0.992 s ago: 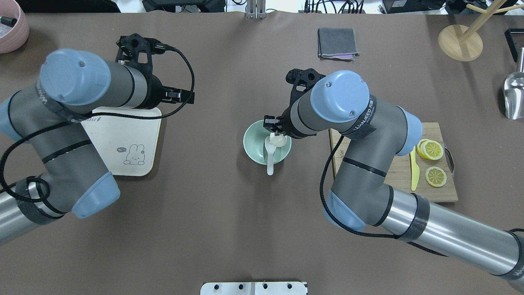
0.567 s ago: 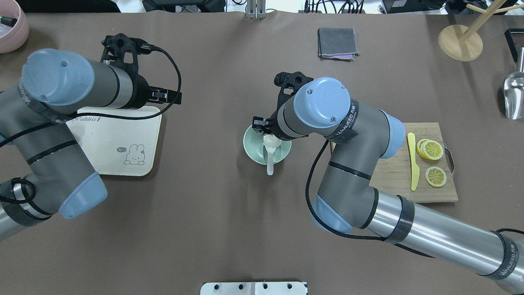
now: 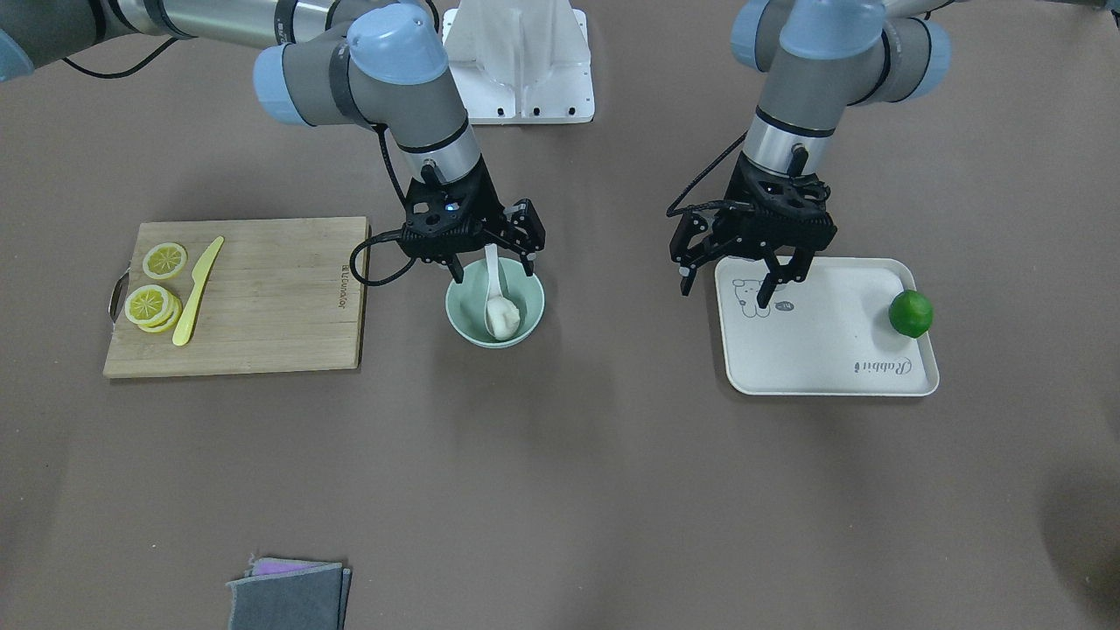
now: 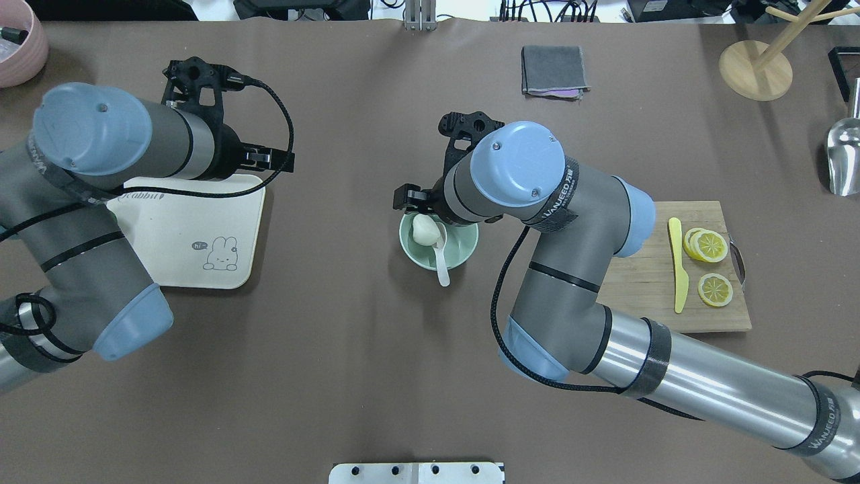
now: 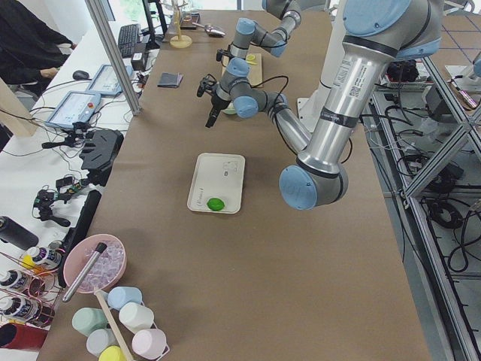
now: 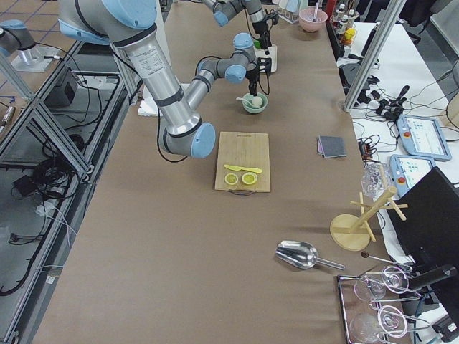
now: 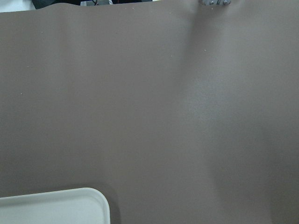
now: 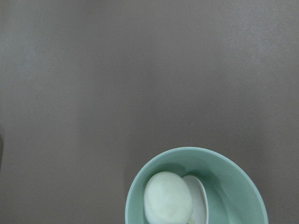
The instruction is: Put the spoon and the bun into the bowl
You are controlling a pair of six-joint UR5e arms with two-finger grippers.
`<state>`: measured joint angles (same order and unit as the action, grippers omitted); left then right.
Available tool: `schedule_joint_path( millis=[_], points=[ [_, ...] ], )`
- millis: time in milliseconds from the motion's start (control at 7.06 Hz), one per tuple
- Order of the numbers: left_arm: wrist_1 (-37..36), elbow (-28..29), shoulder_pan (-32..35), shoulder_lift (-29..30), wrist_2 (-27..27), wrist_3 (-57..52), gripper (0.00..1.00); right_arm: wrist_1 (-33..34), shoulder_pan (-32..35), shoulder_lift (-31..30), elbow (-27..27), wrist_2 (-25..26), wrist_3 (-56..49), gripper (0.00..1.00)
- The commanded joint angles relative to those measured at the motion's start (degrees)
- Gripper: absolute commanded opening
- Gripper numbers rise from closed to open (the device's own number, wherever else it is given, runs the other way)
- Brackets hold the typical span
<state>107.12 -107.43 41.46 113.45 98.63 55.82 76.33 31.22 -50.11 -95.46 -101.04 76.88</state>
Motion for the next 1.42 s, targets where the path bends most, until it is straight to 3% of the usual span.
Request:
schedule_joint_path(
  millis=[0,142,425,567,850,992,1134,1276],
  points=[
    [-0.33,0.03,1.07,0.02,0.07,-0.1,0.99,4.92,4.44,-0.42,-2.08,-4.56,-10.95,1.0],
    [-0.33,-0.4,2.91,-1.46,0.33,-0.71,0.99,10.1,6.38,-3.82,-6.53,-5.04,-18.36,1.0],
    [0.02,-3.39,10.26,-9.78,3.3,-16.11,0.99,13.31,12.78,-15.22,-12.8,-5.92,-30.59,1.0],
    [0.02,-2.7,16.66,-12.0,8.72,-19.58,0.99,12.88,12.81,-17.8,-11.77,-5.14,-30.57,1.0],
    [-0.42,0.46,27.12,-17.18,12.35,-26.77,0.99,12.79,20.67,-23.86,-11.85,-6.52,-33.97,1.0],
    [-0.94,0.65,32.58,-21.3,16.9,-34.04,0.99,13.48,27.68,-26.33,-11.59,-10.02,-44.96,1.0],
    [-1.12,1.34,36.81,-23.17,20.51,-36.12,0.99,13.49,36.63,-29.49,-9.59,-18.75,-55.68,1.0],
    [-3.3,2.48,41.55,-24.49,26.47,-36.31,0.99,13.58,45.77,-32.04,-5.22,-24.41,-67.1,1.0]
  ],
)
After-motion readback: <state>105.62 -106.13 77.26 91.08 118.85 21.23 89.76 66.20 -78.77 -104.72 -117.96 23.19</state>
